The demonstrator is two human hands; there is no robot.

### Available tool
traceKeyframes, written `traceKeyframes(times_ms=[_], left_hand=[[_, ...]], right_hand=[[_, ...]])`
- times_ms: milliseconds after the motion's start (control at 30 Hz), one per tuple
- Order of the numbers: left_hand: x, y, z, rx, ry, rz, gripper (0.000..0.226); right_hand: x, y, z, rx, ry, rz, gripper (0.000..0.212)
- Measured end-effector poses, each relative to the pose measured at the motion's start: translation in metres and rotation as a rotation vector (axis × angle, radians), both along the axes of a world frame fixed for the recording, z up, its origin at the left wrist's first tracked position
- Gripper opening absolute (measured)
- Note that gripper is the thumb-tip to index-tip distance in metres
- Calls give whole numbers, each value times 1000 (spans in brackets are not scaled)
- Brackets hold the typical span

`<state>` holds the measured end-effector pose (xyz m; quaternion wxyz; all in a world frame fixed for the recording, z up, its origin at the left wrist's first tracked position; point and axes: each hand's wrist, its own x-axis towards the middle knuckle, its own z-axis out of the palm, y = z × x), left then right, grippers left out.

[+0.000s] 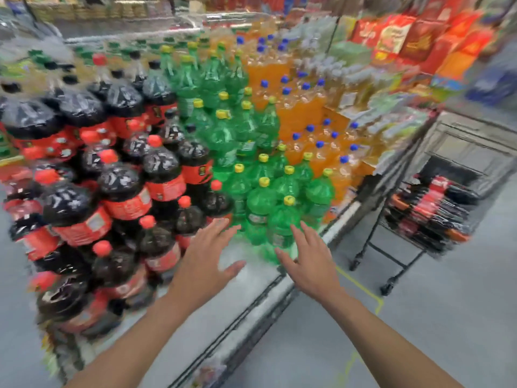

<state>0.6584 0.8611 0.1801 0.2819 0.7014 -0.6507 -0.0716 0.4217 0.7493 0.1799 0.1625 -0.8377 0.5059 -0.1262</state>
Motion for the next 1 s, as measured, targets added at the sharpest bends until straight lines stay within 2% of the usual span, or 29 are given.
traceKeyframes(times_ms=[200,267,433,533,667,1000], left_hand=[[-152,-52,-2,77,105,-158,59],[-180,-61,-6,115,145,-172,56],[-274,-103,-11,189,166,-302,54],[-307,-131,-16,237,134,-356,56],[-336,-176,-24,278,49,-396,60],[-396,-337,-50,334,113,-499,59]], right_hand=[[-146,-15,-5,42,-6,-108,97],[-171,-13,-5,53,-1,-125,100],[-262,-20,-7,100,-38,-330,101],[-296,-33,-13,122,-61,-410,94],[-327,-56,-19,146,-71,-472,73],[-388,-169,-29,224,-33,-593,73]])
